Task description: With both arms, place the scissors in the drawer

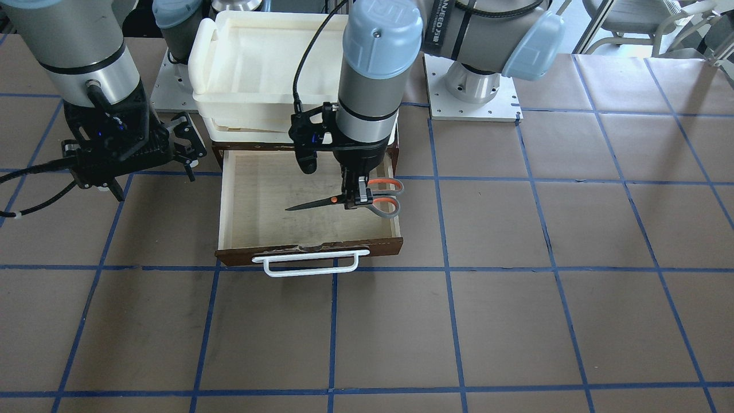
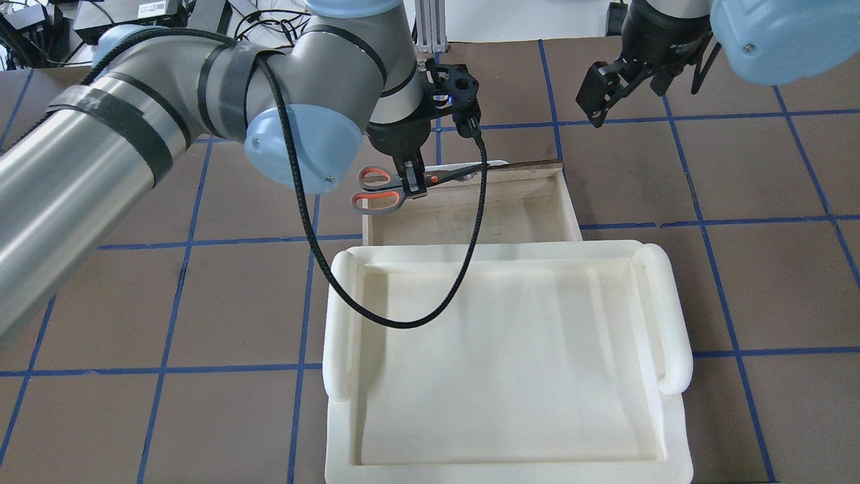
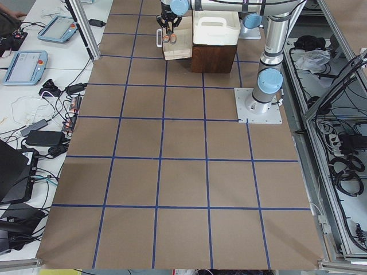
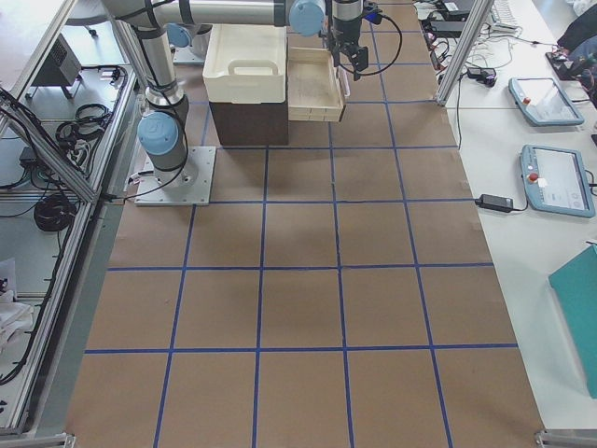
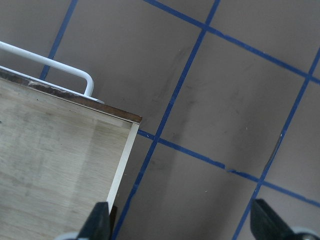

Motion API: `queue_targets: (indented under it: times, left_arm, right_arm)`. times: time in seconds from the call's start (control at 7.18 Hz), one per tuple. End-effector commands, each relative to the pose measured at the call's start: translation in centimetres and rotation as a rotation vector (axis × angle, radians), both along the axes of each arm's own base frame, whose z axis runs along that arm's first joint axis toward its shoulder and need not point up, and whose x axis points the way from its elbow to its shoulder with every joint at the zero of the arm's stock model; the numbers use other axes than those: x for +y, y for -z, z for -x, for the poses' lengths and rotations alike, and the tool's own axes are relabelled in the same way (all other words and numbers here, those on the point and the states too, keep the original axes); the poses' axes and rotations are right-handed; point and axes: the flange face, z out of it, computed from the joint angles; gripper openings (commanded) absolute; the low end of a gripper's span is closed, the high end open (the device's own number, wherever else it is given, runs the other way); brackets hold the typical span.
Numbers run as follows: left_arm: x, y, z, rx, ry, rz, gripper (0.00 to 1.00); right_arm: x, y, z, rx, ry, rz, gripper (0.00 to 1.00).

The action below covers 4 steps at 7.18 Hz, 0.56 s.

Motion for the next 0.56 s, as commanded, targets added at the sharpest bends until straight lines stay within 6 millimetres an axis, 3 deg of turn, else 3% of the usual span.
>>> queue_targets:
  times: [0.0, 0.42]
  left_arm:
    - [0.1, 3.6, 3.3, 0.0, -0.024, -0.016, 0.12]
    - [1.9, 5.9, 5.8, -0.023, 0.001, -0.056, 0.12]
  right_arm:
    - [0.8, -0.5, -0.2, -0.041, 0.199, -0.015, 1.0]
    - [1.8, -1.9, -0.9, -0.124, 0.399, -0.008, 1.0]
